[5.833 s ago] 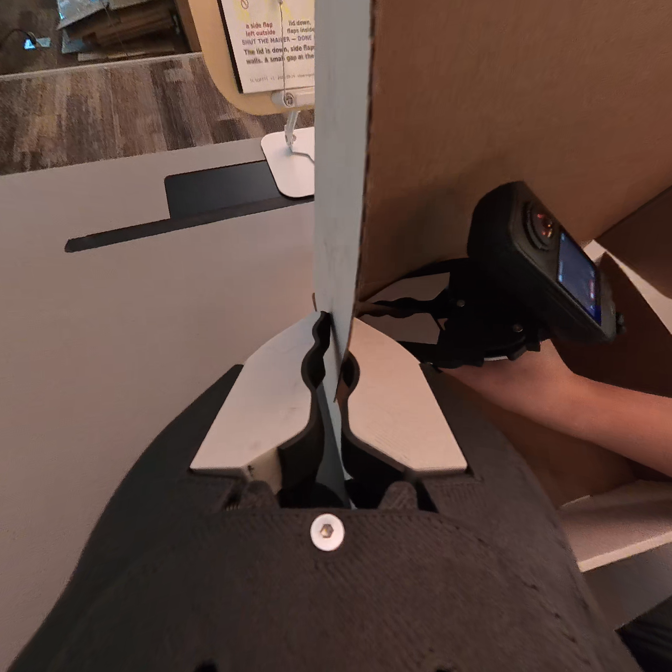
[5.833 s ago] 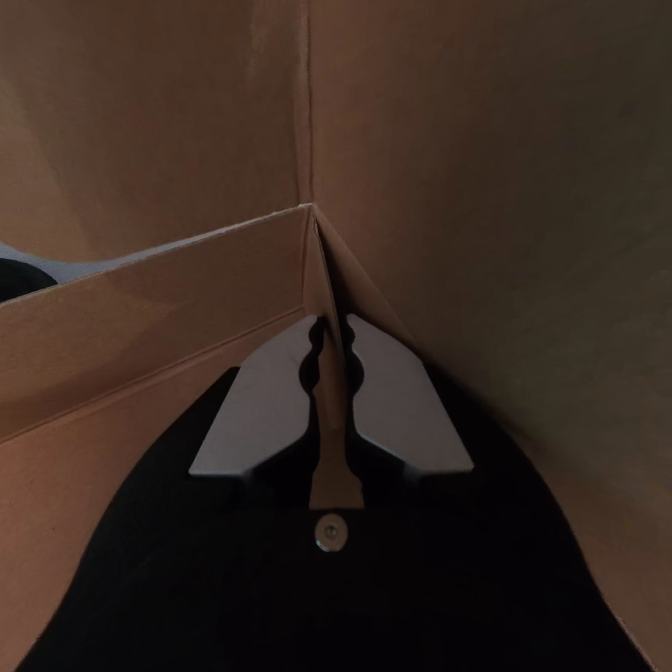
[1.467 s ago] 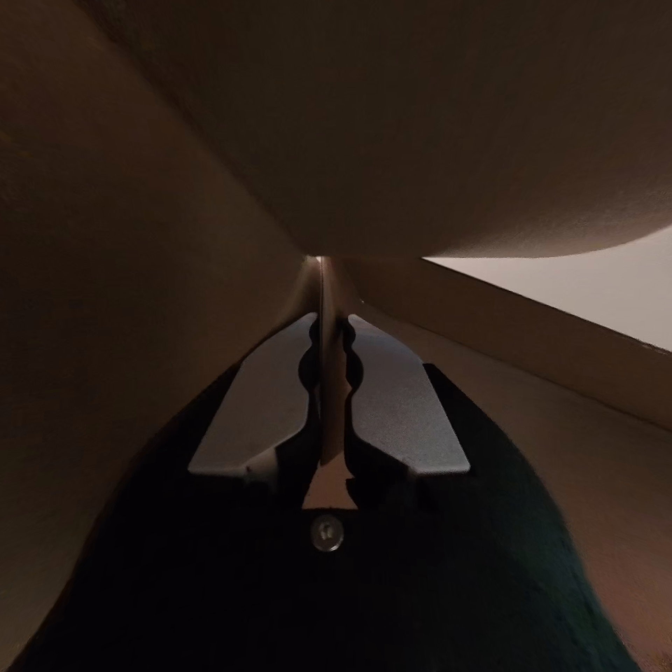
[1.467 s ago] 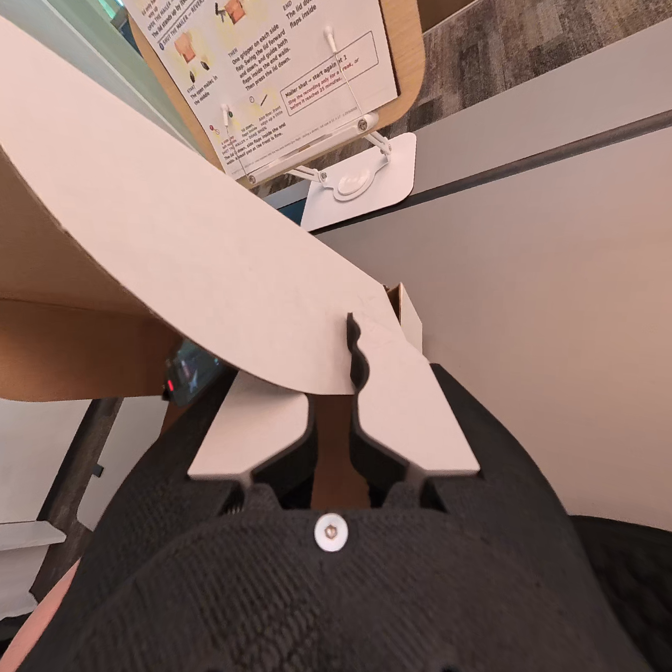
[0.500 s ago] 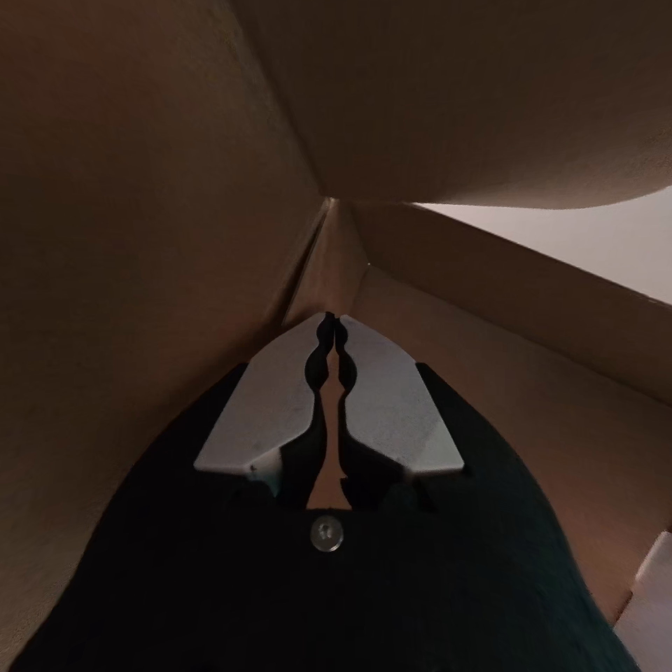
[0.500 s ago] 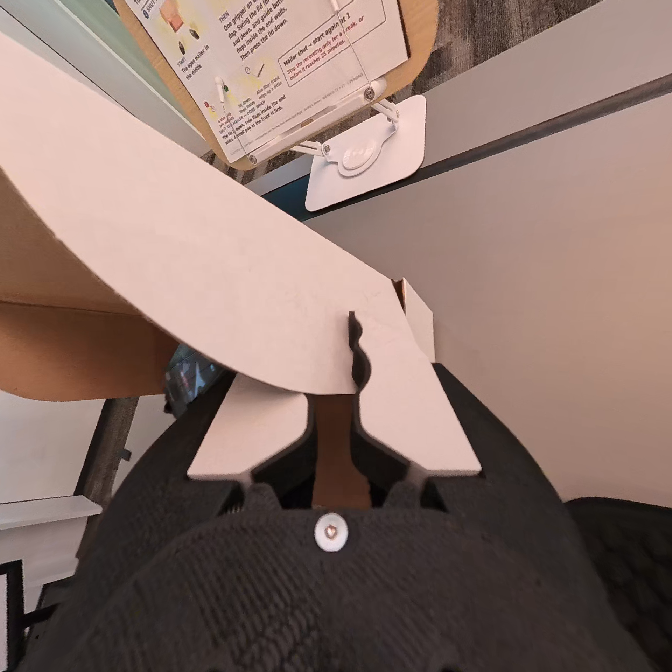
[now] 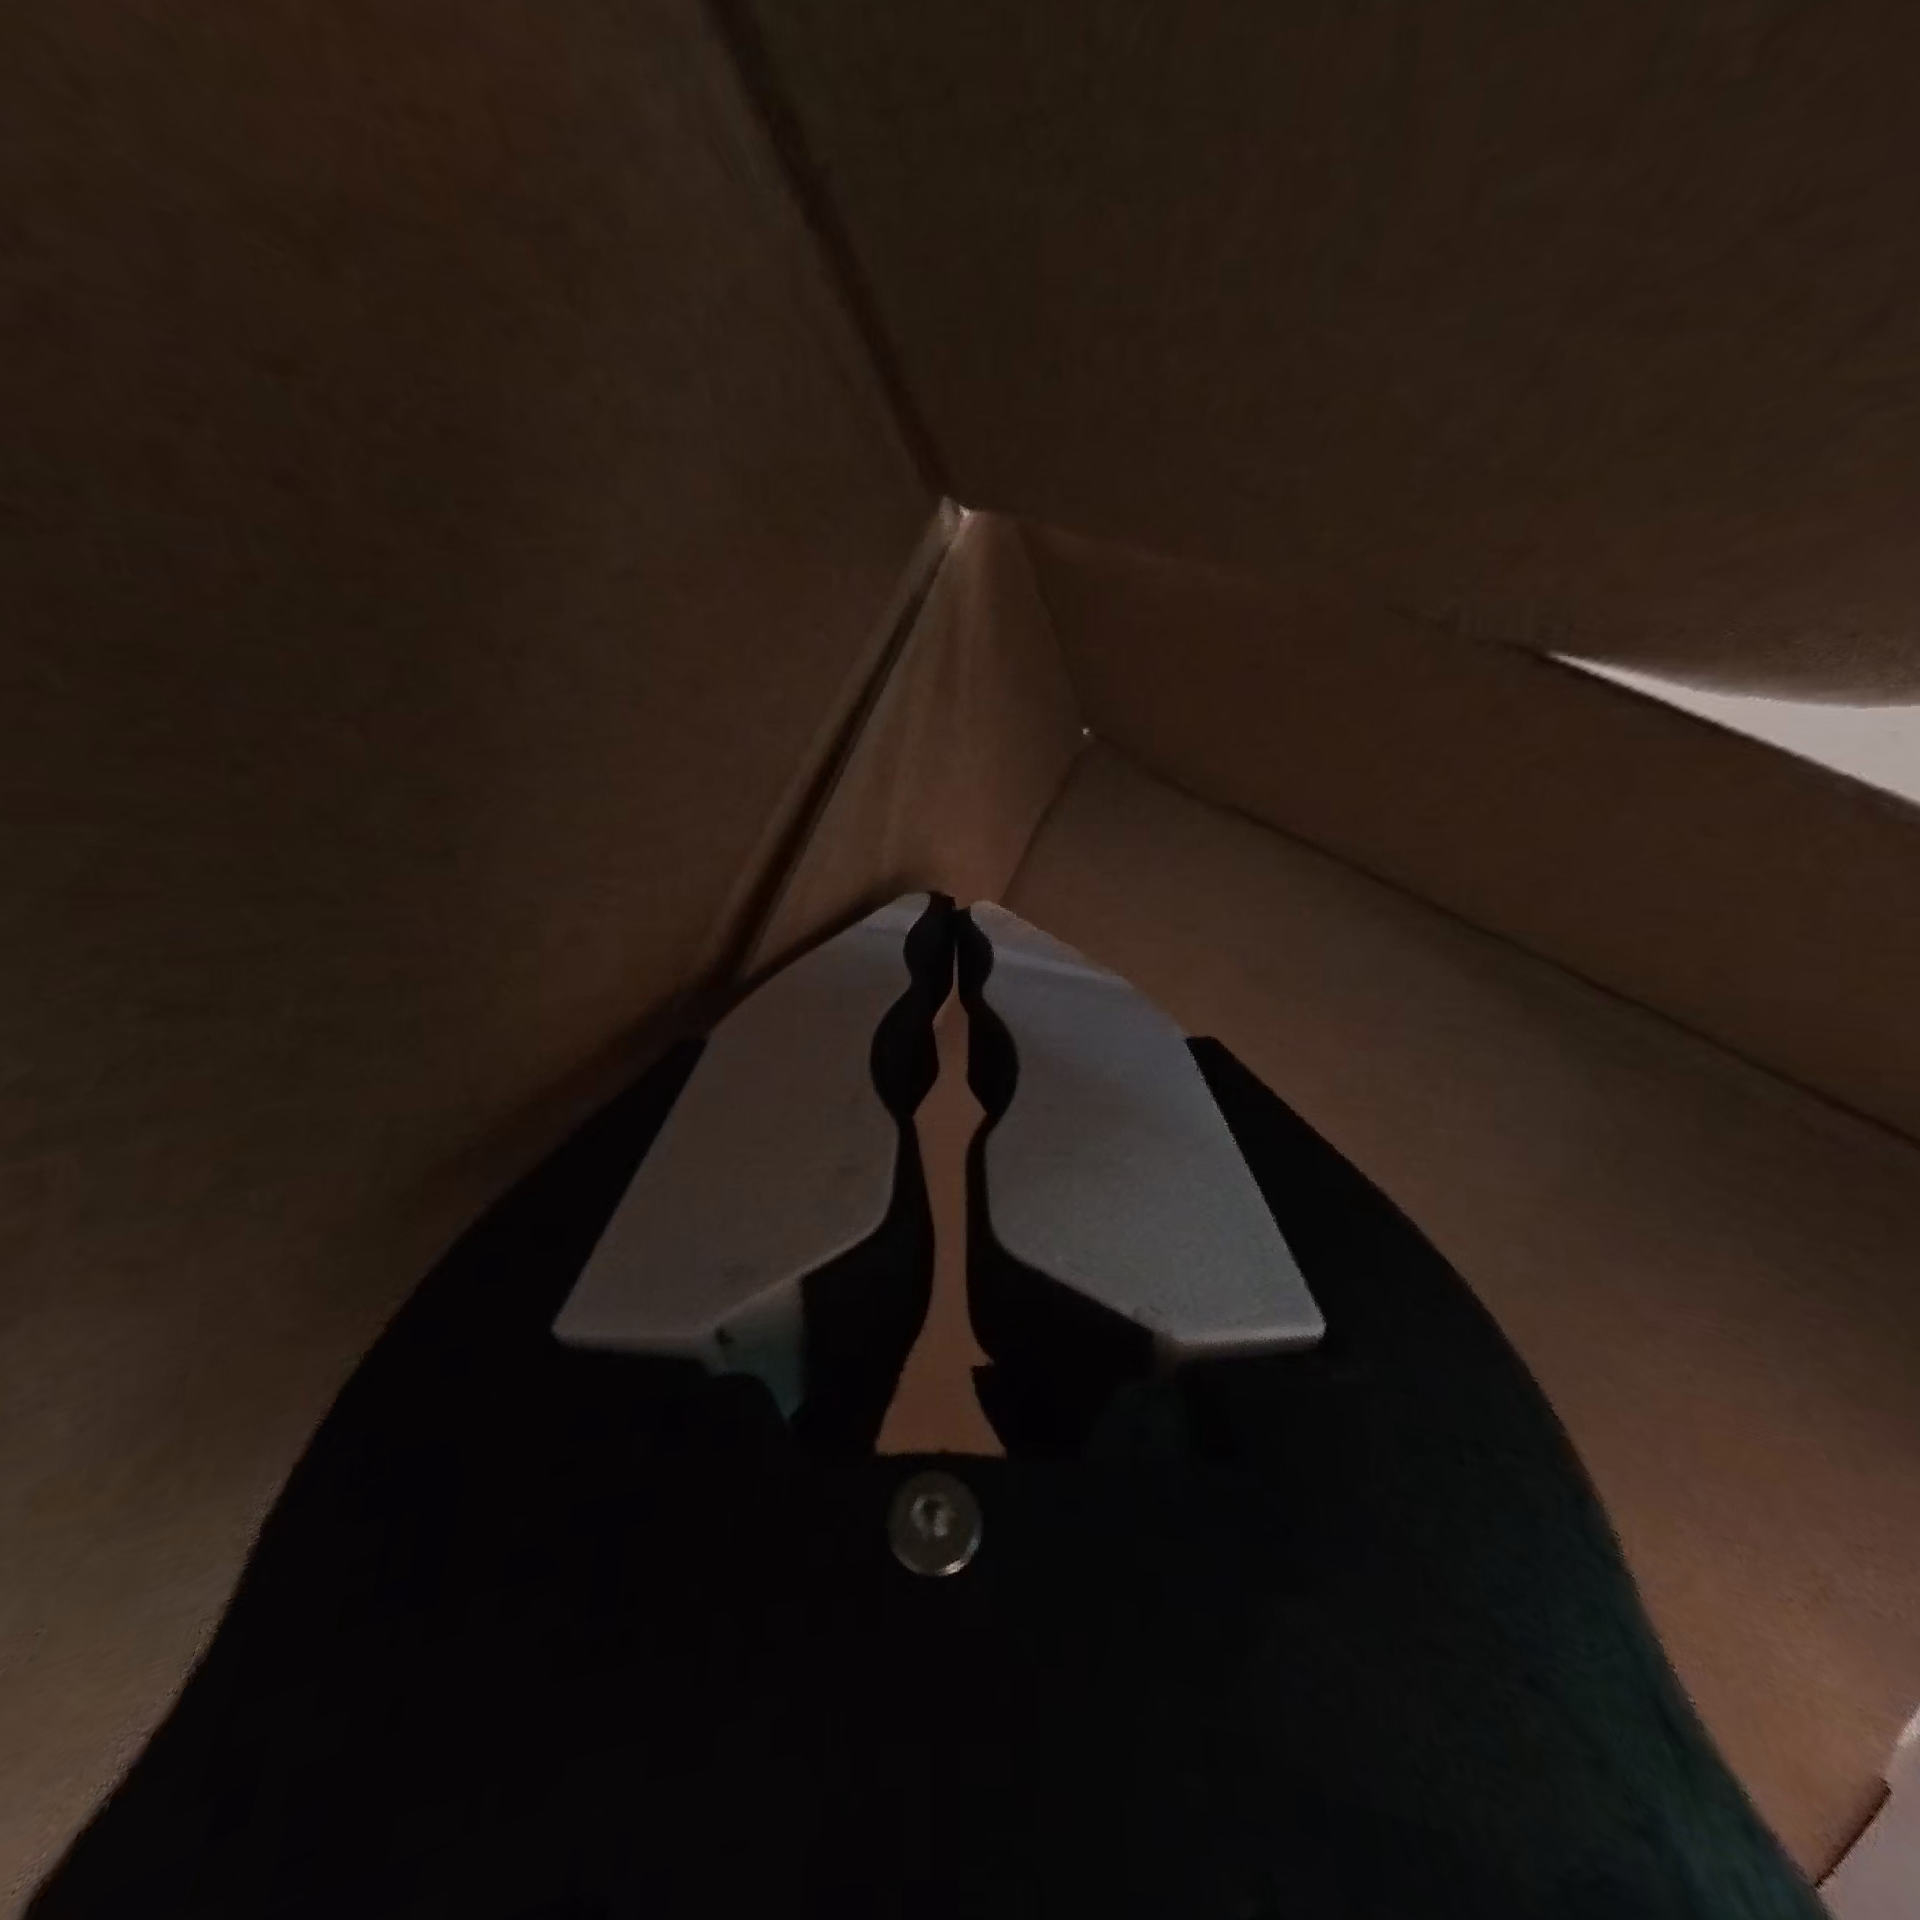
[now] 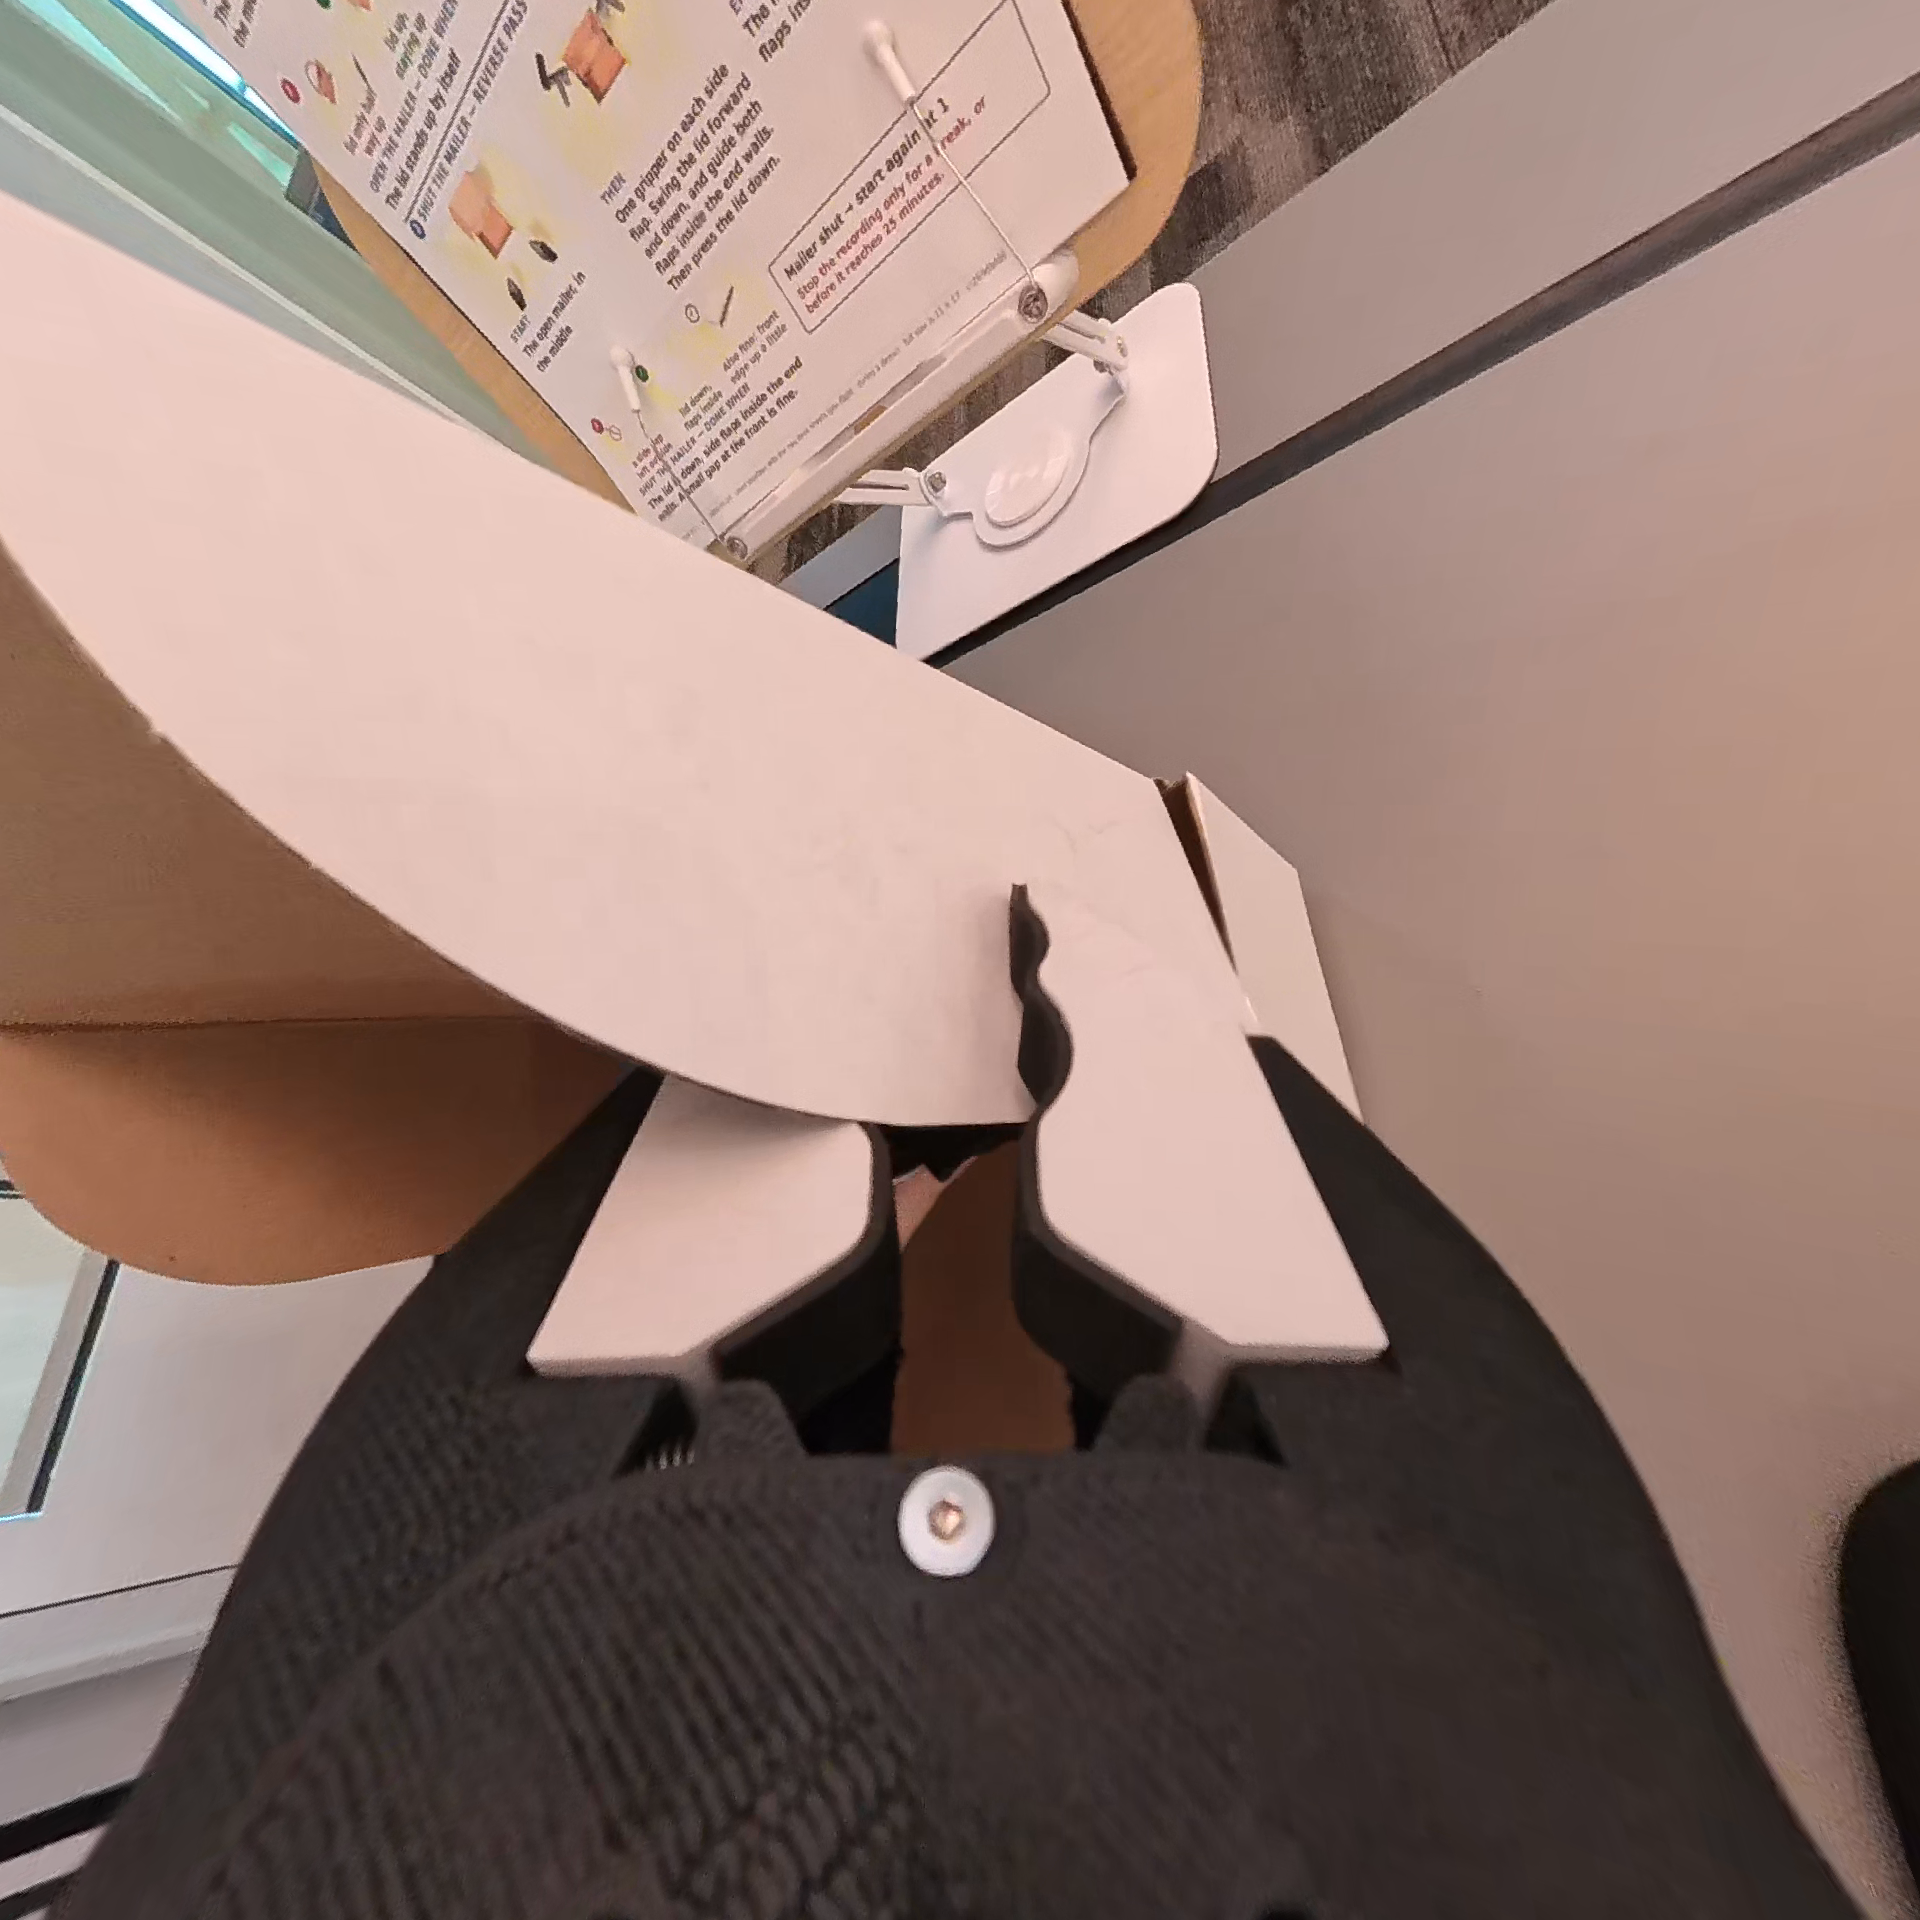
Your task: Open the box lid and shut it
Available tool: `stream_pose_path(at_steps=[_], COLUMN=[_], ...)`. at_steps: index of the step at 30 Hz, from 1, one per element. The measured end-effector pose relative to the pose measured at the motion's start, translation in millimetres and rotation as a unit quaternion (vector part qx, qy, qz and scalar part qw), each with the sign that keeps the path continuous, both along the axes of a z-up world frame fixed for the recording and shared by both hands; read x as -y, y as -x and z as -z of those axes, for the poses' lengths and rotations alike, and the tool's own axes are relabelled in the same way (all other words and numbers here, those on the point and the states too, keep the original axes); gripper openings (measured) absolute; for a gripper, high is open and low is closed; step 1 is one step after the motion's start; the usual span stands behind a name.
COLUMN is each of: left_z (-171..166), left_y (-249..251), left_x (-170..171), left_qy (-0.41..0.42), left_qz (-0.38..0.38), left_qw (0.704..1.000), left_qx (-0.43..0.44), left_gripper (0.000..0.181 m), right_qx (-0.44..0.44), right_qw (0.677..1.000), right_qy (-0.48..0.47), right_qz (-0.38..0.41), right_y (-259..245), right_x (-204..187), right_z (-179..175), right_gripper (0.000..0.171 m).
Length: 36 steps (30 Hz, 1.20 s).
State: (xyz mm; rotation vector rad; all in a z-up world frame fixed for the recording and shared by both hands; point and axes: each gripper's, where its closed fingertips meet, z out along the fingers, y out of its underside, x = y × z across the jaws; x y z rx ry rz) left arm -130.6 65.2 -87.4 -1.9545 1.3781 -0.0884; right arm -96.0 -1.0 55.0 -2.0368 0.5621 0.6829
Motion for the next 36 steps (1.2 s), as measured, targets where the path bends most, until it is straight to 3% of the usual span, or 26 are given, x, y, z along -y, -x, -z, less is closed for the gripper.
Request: stream_pose_path(at_steps=[8, 25, 36], left_z=[0.0, 12.3, 6.5], left_y=[-3.0, -8.8, -7.8], left_x=[-3.5, -8.7, -7.9], left_qy=[0.017, 0.072, 0.065], left_qz=[-0.007, -0.016, -0.004], left_qw=[1.0, 0.995, 0.996], left_qx=[0.024, 0.06, 0.063], left_gripper=[0.0, 0.005, 0.006], right_qx=[-0.06, -0.004, -0.048], right_qw=[0.998, 0.999, 0.993], right_qy=[-0.02, -0.032, -0.11], right_qz=[0.008, 0.018, 0.002], right_y=[3.4, 18.3, -0.4], right_x=[-4.0, -14.7, -13.9], right_z=[-2.7, -8.7, 23.8], right_gripper=[0.028, 0.025, 0.025])
